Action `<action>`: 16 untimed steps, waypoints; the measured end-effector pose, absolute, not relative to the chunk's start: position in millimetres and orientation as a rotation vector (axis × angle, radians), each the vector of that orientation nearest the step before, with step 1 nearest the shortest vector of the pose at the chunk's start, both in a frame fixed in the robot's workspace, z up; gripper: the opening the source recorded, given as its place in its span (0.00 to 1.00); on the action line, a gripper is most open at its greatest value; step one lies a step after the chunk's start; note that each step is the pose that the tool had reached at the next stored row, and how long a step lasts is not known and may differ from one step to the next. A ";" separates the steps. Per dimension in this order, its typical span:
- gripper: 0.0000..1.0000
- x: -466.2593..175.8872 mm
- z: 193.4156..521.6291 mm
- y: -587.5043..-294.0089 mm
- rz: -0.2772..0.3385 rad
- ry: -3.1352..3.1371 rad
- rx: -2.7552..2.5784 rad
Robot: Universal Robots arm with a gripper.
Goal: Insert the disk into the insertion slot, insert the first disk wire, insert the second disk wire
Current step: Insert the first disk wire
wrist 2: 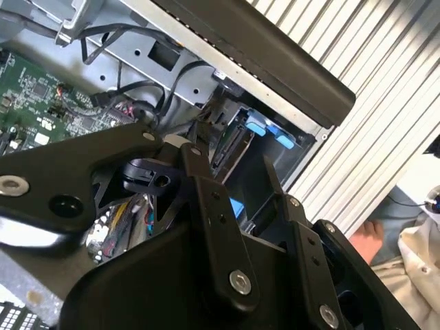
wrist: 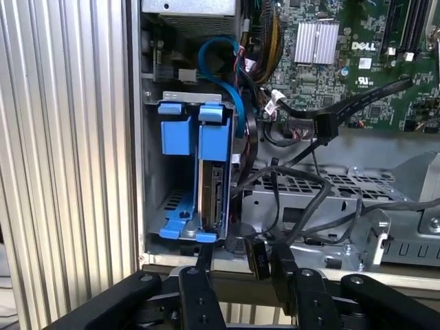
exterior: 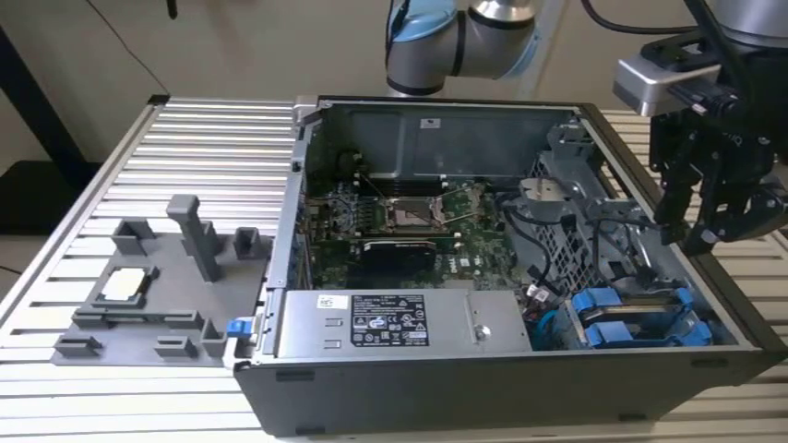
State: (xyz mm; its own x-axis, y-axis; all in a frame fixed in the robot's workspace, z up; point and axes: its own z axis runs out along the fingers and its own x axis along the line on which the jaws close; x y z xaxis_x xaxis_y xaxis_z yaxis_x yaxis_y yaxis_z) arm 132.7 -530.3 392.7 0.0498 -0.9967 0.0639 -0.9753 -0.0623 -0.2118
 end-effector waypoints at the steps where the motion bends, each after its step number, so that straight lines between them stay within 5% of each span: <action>1: 0.47 132.6 392.1 -529.4 -0.296 2.072 -2.193; 12: 0.47 132.6 390.1 -525.4 -0.315 2.076 -2.201; 14: 0.45 132.6 390.1 -525.4 -0.315 2.076 -2.201; 16: 0.32 132.6 390.1 -525.4 -0.315 2.076 -2.201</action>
